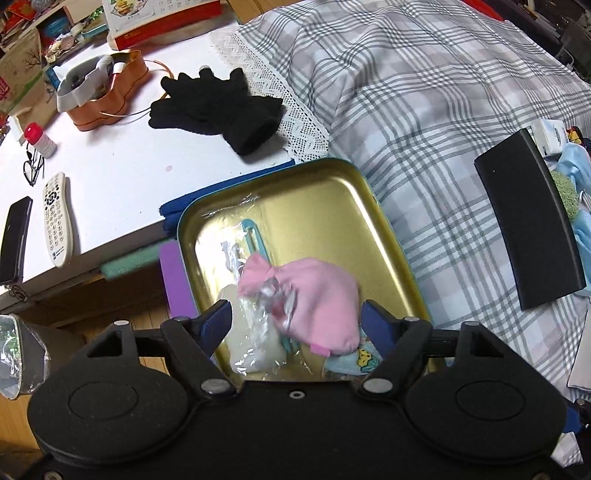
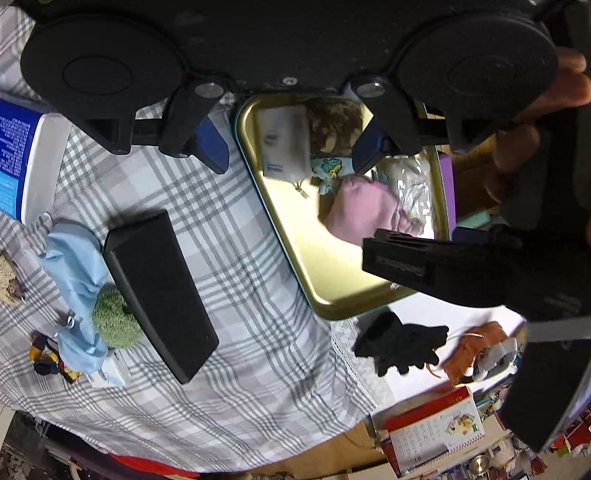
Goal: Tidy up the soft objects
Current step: 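Lower the white tissue pack into the tray and open the right tool, then move both tools back over the remaining items on the bed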
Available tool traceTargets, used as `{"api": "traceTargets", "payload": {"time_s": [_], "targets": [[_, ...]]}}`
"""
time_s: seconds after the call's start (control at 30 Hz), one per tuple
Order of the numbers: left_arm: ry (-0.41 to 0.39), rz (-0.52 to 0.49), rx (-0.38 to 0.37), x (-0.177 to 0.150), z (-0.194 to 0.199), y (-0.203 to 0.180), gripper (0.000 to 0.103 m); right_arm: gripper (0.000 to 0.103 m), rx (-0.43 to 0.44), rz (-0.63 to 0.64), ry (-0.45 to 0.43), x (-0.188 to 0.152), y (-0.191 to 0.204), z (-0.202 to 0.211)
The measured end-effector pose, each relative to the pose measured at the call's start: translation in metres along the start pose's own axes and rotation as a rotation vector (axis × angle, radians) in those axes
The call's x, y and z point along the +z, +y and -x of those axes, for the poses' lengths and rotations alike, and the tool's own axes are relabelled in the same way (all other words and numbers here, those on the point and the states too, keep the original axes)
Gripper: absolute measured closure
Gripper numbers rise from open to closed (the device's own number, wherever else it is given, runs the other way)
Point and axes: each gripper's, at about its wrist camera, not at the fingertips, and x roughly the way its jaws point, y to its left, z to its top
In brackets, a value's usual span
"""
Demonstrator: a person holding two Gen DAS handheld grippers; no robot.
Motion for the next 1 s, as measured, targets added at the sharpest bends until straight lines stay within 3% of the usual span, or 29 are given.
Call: {"api": "traceTargets", "payload": {"time_s": [0.2, 0.67, 1.0], "targets": [[-0.007, -0.018, 0.016, -0.011, 0.006, -0.007, 0.03, 0.03, -0.055, 0.011, -0.008, -0.009, -0.003, 0.002], [-0.033, -0.065, 0.028, -0.038, 0.031, -0.027, 0.028, 0.03, -0.031, -0.02, -0.041, -0.028, -0.02, 0.025], [-0.044, -0.171, 0.001, -0.071, 0.058, -0.057, 0.024, 0.029, -0.024, -0.045, -0.072, -0.067, -0.055, 0.052]]}}
